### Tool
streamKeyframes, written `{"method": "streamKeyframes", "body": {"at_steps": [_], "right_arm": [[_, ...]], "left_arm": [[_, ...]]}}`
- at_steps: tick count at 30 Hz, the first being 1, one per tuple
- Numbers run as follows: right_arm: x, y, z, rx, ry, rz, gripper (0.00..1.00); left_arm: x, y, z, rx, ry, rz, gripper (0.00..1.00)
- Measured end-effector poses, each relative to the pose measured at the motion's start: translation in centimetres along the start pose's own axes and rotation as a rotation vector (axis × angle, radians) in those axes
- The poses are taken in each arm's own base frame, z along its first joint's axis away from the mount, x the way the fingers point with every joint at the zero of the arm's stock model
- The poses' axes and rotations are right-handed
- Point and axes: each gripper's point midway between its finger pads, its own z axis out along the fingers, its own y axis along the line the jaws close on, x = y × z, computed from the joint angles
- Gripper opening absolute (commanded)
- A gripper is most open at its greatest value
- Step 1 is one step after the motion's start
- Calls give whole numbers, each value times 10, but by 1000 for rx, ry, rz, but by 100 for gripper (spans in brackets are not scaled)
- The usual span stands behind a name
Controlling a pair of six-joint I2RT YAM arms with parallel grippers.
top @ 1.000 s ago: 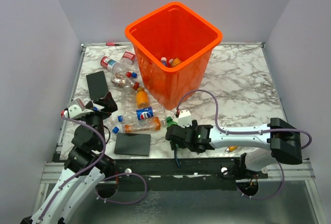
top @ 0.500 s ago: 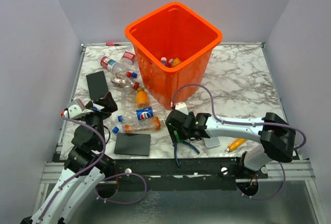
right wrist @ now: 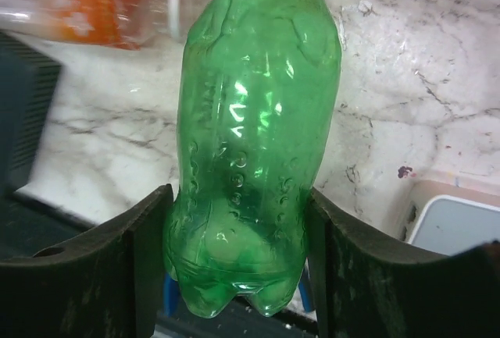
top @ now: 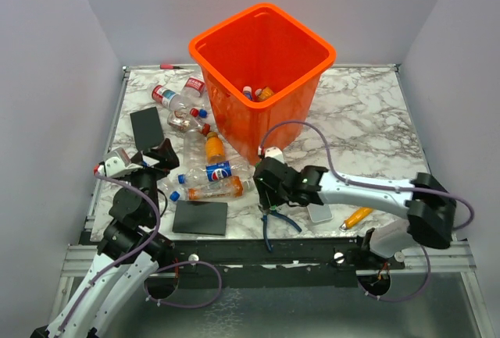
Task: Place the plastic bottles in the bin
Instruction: Pick up the plastic bottle from the corner of the board.
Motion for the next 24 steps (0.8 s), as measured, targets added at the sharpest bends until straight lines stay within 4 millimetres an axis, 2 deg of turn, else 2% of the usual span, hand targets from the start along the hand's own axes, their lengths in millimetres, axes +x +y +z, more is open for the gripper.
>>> {"method": "streamKeyframes", "body": {"at_steps": [2,4,7,10,12,14,17,20,24], "right_arm": [[-12,3,-22,-53,-53,8,40],[-28,8,-53,-147,-144,8,38],[-44,16,-111,-339,-322,-5,36],[-46,17,-148,-486,-466,-11,33],[-43,20,-158,-560,-526,-18,31],[-39,26,-157,-615,-555,-28,29],[-35,34,-151,-671,-581,-38,25],[-38,41,-154,-724,-630,-38,22],[-56,52,-175,-805,-728,-31,17]], "left_arm": [[3,-3,0,13,14,-5,99],[8,-9,0,40,38,-19,99],[21,-32,-2,136,114,-66,99],[38,-66,-7,276,225,-127,99],[46,-94,-14,392,298,-182,99],[46,-118,-22,500,342,-246,99],[32,-152,-37,666,369,-357,99],[17,-179,-52,798,395,-433,99],[8,-202,-64,906,447,-489,99]]}}
